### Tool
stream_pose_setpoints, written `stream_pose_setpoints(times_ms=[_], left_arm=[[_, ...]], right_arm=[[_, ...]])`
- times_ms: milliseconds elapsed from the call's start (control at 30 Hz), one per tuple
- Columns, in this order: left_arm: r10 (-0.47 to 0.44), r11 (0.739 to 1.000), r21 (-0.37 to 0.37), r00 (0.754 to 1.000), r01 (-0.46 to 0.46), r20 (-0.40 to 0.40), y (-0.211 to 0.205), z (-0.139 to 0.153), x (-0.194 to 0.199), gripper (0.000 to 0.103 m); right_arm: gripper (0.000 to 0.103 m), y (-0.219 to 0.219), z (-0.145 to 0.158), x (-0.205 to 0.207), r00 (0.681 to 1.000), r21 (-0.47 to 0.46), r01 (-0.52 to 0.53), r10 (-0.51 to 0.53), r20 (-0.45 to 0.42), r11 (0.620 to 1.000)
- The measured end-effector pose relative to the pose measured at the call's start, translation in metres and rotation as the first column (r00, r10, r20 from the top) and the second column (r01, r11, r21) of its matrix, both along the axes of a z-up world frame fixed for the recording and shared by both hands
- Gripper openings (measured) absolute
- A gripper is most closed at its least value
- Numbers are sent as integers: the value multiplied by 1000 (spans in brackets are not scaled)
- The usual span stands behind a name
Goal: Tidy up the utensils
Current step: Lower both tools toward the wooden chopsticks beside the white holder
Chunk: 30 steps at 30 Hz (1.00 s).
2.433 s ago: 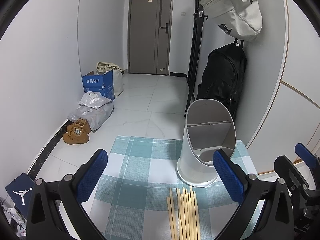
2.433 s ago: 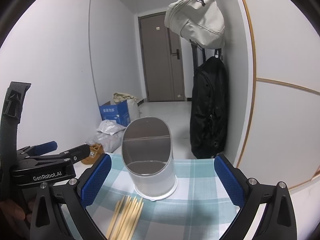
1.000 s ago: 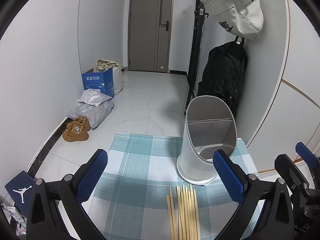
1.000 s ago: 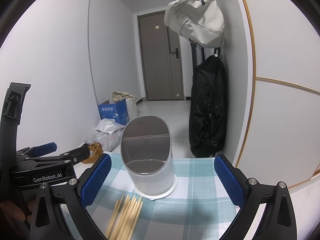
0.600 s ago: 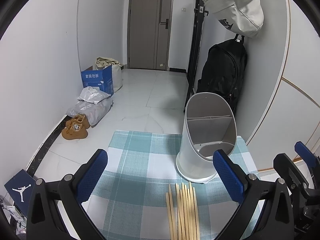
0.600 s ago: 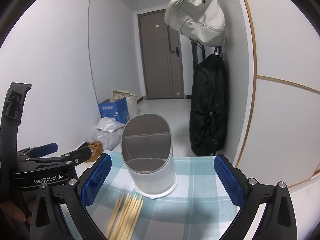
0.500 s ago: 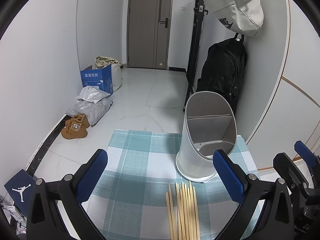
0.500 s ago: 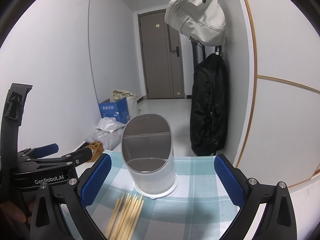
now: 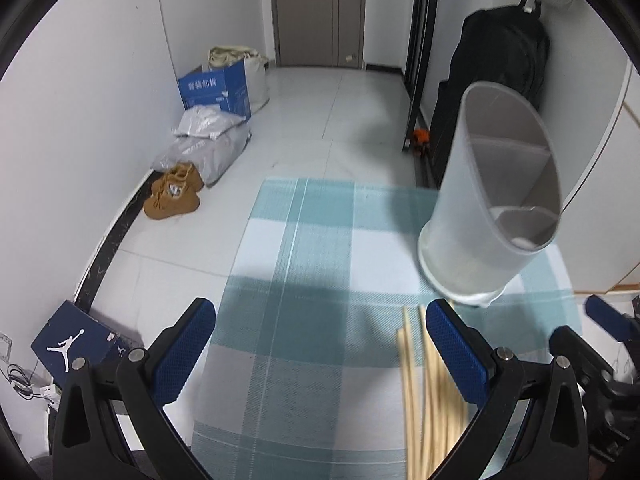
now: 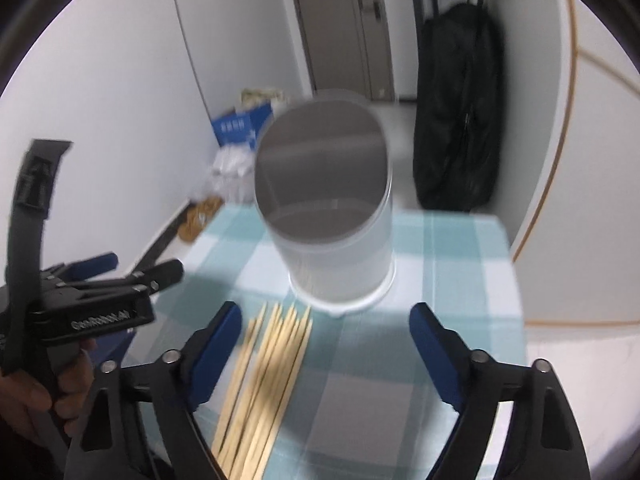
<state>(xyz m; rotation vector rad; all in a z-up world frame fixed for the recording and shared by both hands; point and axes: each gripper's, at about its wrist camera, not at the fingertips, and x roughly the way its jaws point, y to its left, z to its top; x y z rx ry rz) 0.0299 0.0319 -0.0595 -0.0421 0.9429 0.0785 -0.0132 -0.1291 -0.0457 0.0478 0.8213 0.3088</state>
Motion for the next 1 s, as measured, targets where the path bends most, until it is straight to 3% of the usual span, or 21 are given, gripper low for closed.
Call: stream_pose_setpoints(times_ms=[367, 433, 467, 667, 867, 967, 1000], left_arm=[[31, 999, -39, 992, -36, -122, 21, -19, 10, 102], [38, 998, -51, 991, -45, -132, 26, -20, 11, 102], [41, 997, -55, 990, -49, -136, 27, -21, 11, 102], [60, 995, -72, 986, -72, -158, 34, -24, 13, 102], [69, 993, -82, 983, -84, -172, 35, -25, 13, 102], [73, 993, -80, 982, -88, -175, 37, -25, 13, 102], [77, 992, -82, 981, -92, -176, 38, -25, 13, 102]], right_arm=[[58, 18, -57, 31, 973, -50, -32, 20, -232, 998], [46, 21, -65, 35, 966, -56, -39, 23, -258, 998], [46, 24, -70, 37, 962, -64, -45, 25, -271, 997], [37, 36, -85, 38, 954, -123, -77, 38, -296, 989], [32, 41, -88, 37, 966, -200, -80, 26, -259, 977], [25, 40, -80, 39, 964, -213, -86, 27, -264, 973], [15, 40, -80, 39, 964, -222, -85, 23, -266, 971]])
